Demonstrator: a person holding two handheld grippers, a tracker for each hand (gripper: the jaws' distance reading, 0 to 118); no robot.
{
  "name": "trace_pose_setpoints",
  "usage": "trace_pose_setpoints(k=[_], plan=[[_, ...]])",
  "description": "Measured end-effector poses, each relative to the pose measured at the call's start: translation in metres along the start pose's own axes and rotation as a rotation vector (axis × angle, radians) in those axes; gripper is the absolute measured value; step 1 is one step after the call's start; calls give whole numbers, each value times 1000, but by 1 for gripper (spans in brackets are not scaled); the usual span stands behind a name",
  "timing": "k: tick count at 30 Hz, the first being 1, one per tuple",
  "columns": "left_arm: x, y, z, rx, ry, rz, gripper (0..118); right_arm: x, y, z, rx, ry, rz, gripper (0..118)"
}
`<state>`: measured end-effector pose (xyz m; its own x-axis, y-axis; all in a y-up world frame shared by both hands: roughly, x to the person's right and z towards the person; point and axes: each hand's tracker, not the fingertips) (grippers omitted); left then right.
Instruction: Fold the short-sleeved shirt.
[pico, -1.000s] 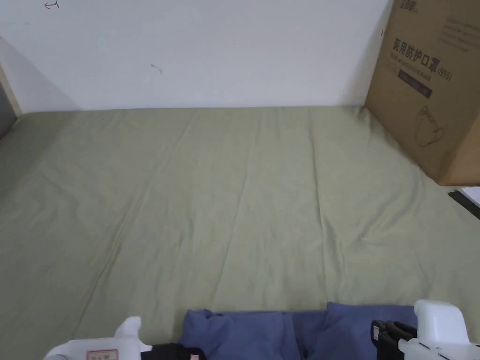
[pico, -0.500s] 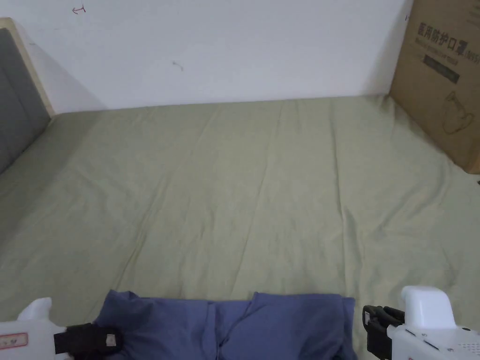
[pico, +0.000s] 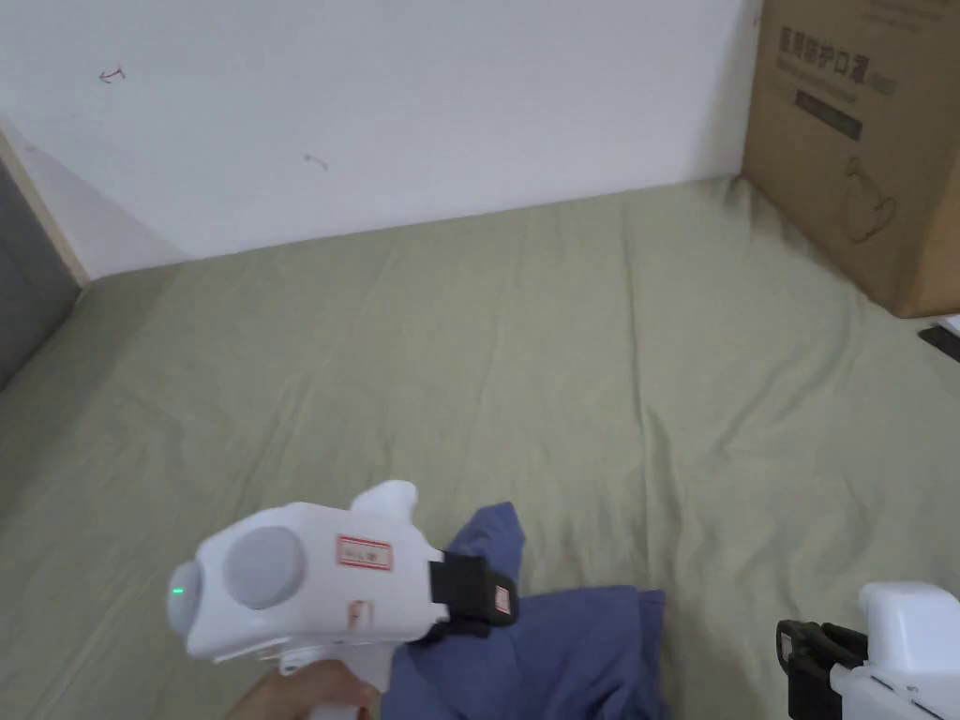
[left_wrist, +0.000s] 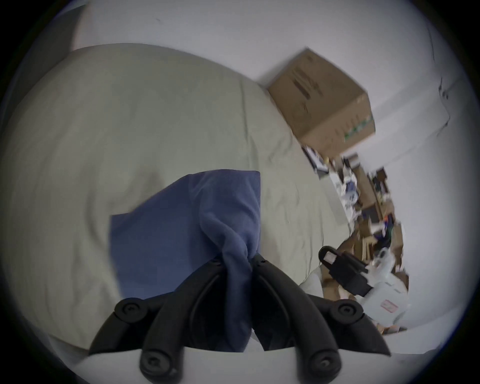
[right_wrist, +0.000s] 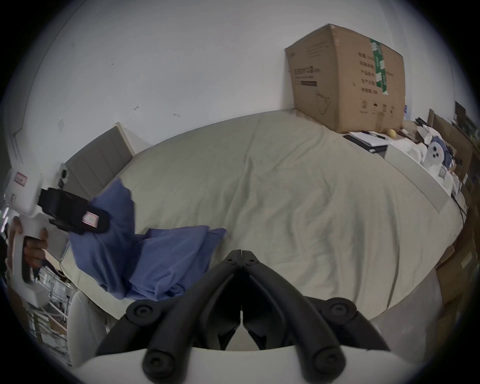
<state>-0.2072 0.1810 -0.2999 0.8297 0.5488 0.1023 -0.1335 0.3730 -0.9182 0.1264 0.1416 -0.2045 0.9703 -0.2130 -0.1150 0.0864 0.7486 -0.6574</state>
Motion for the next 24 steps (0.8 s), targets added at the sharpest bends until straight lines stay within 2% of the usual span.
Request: trace_pose_setpoints(k=[4, 5, 6, 7, 8, 9, 10, 13, 18, 21, 22, 24], plan=[[16, 0, -71, -123, -18, -4, 14, 17, -8, 8, 10, -14, -60, 0], [14, -3, -80, -142, -3, 50, 17, 20, -10, 9, 0, -17, -72, 0], [12, -5, -85, -142, -16, 47, 27, 22, -12, 10, -2, -17, -77, 0], [10, -6, -87, -151, -52, 48, 45, 23, -14, 11, -4, -18, -79, 0], [16, -8, -86, -154, -82, 72, 72, 25, -16, 11, -8, -23, -81, 0], [14, -8, -82, -150, -101, 78, 84, 27, -17, 10, -13, -26, -81, 0], [11, -8, -75, -141, -98, 79, 87, 29, -17, 9, -21, -25, -80, 0], [0, -1, -48, -58, -36, 101, 87, 31, -18, 8, -33, -31, -78, 0], [-27, 5, -13, 28, -25, 139, 87, 27, -15, 7, -25, -24, -67, 0], [-36, 9, -19, 25, 76, 119, 83, 22, -13, 4, -25, -12, -58, 0], [-37, 8, -25, 15, 103, 75, 77, 21, -12, 3, -25, -10, -53, 0], [-23, 2, -37, -21, 102, 18, 31, 18, -12, 3, -27, -4, -44, 0]])
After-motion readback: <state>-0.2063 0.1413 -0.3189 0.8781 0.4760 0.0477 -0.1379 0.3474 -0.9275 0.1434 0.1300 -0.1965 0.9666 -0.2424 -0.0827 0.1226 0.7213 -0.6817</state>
